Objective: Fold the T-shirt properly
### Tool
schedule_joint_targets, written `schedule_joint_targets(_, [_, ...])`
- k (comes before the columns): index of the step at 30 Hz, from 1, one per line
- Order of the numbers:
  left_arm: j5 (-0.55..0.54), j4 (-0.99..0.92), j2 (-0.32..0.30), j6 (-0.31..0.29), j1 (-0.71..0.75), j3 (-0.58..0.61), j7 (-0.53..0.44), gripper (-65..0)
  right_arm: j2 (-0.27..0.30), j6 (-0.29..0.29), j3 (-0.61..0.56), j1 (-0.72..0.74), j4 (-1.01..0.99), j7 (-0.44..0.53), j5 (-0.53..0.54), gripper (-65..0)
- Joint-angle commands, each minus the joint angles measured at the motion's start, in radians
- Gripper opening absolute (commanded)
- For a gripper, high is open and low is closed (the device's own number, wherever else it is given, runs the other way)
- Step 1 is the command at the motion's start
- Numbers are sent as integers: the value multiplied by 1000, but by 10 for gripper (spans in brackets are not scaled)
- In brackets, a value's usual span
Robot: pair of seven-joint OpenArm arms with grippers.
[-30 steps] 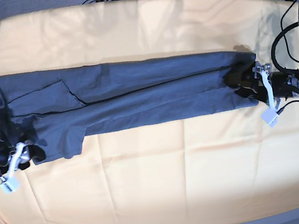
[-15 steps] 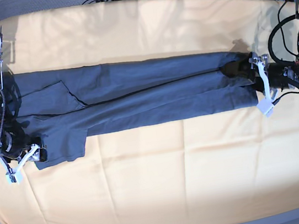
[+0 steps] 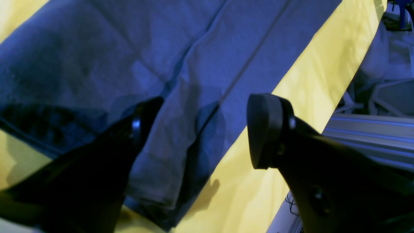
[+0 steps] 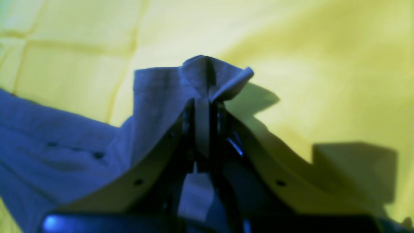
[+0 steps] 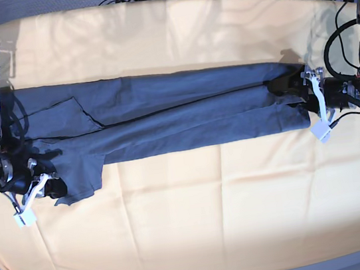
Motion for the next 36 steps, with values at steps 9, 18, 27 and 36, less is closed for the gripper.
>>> schedule_joint_targets(9, [-24,13,-19,-2,-21,-13,-11,-238,125,6,11,-179,406,-140,219,-650])
schedule_joint_targets(18, [-24,13,-20,-2,-23,-96,-11,-238,233,6,11,-418,683,-162,214,-650])
schedule_joint_targets(27, [-24,13,-23,-2,-23,-272,-10,-238,281,6,11,-506,694,-207,107,-650])
schedule_joint_targets(36, [-24,13,-28,-2,-23,-301,-7,-238,281,6,11,-512,694,-462,115,-650])
